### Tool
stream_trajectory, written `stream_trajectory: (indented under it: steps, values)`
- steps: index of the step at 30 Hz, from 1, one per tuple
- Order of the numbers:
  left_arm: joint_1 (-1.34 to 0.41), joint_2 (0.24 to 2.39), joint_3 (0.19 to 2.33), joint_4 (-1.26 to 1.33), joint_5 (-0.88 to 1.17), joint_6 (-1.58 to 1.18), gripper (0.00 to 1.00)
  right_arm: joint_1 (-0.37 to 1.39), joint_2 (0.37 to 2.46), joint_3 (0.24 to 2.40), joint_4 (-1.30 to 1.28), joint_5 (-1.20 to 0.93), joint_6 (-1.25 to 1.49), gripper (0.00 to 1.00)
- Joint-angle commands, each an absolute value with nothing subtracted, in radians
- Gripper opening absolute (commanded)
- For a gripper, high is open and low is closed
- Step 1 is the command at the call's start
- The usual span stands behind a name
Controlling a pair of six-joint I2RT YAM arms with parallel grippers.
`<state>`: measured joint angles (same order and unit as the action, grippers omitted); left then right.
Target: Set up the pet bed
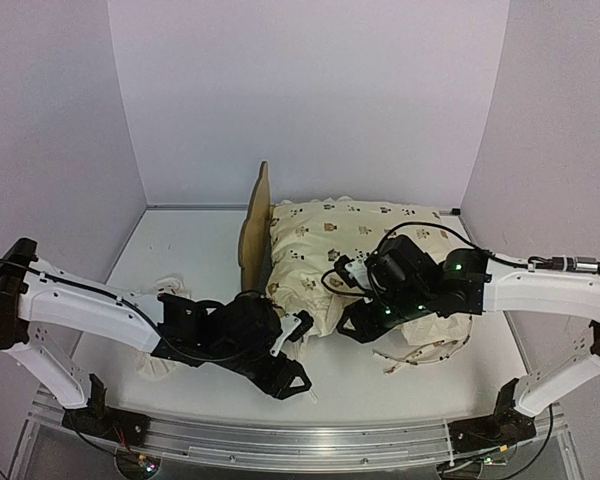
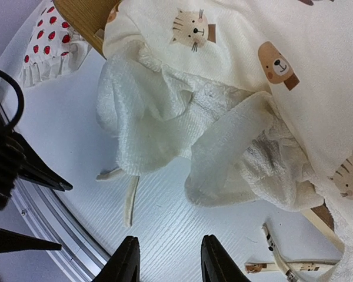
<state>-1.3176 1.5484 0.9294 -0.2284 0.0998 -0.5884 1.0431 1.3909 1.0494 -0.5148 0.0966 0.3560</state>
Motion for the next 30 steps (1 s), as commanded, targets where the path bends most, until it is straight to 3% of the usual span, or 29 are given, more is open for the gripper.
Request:
stream_trajectory:
  steps: [1, 15, 19, 23, 30]
  values:
    - [-1.321, 1.497, 0.864, -0.278, 0.013, -0.493, 0.60, 1.044, 1.327, 1.018, -0.493, 0.111, 0.384, 0.38]
    - [-1.330, 1.756, 0.946, -0.243, -0.042, -0.397, 0.46, 1.045, 1.305, 1.000, -0.490, 0.117, 0.381, 0.38]
    - [-1.331, 1.798, 0.954, -0.242, -0.054, -0.387, 0.31, 1.044, 1.296, 0.991, -0.489, 0.123, 0.383, 0.38]
    - [-1.332, 1.796, 0.934, -0.252, -0.070, -0.396, 0.03, 1.044, 1.288, 0.984, -0.488, 0.125, 0.387, 0.38]
    - [-1.364, 1.722, 0.871, -0.316, -0.051, -0.435, 0.00, 1.045, 1.286, 0.985, -0.475, 0.142, 0.408, 0.36]
